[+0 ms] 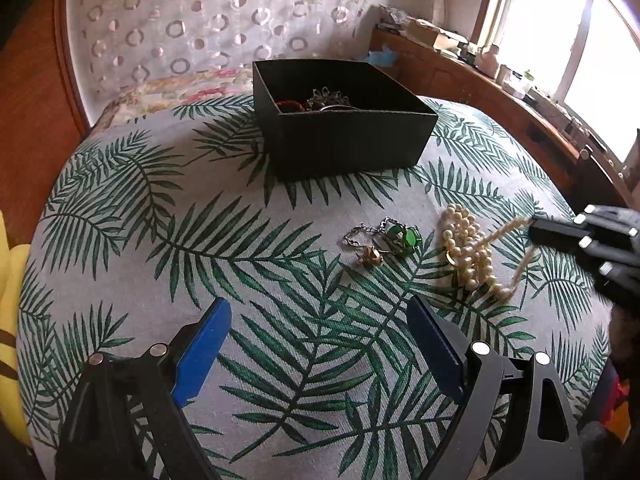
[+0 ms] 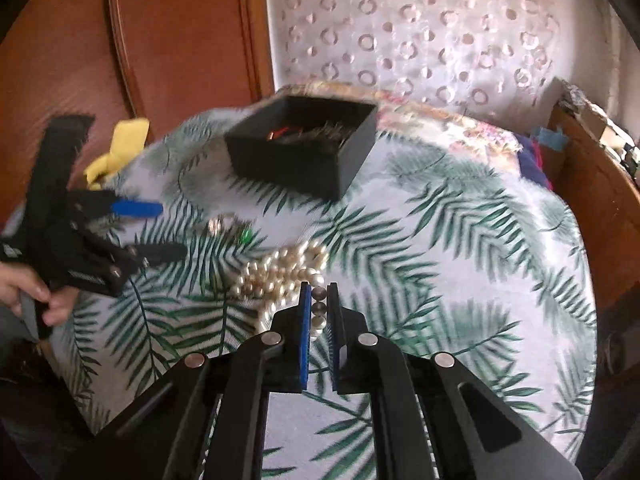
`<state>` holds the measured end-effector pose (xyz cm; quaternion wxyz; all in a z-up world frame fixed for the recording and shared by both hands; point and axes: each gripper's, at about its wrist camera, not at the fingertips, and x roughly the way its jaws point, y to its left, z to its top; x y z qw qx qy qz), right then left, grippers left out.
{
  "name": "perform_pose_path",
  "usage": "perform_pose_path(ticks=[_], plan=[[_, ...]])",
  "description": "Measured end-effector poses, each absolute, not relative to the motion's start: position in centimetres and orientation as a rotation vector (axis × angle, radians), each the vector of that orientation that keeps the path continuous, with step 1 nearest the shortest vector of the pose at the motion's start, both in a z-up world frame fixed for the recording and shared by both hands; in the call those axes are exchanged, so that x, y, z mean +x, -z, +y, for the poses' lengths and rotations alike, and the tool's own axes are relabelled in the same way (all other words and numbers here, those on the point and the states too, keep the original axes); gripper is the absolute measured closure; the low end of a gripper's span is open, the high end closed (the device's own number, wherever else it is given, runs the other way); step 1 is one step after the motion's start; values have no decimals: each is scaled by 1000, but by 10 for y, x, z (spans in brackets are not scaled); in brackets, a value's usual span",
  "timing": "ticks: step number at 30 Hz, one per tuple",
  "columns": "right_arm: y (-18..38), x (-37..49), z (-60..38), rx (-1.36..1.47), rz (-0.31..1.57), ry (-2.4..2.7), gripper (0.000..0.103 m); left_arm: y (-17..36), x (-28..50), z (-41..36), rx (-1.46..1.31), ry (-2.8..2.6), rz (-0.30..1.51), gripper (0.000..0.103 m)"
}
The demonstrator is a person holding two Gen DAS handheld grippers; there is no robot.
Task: Organize jewelry
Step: 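Grasp the long cream bead necklace with the right tool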
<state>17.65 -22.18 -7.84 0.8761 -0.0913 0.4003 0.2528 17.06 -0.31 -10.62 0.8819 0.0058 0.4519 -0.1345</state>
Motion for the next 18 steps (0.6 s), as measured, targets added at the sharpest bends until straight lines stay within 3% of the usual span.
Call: perform_pose_path(ticks=[12, 18], plan=[[49, 182, -253, -168, 759, -447, 94, 101, 177, -20, 50, 299, 916, 18], [54, 184, -262, -153, 768, -426, 94, 102, 185, -31, 74, 318, 917, 40]])
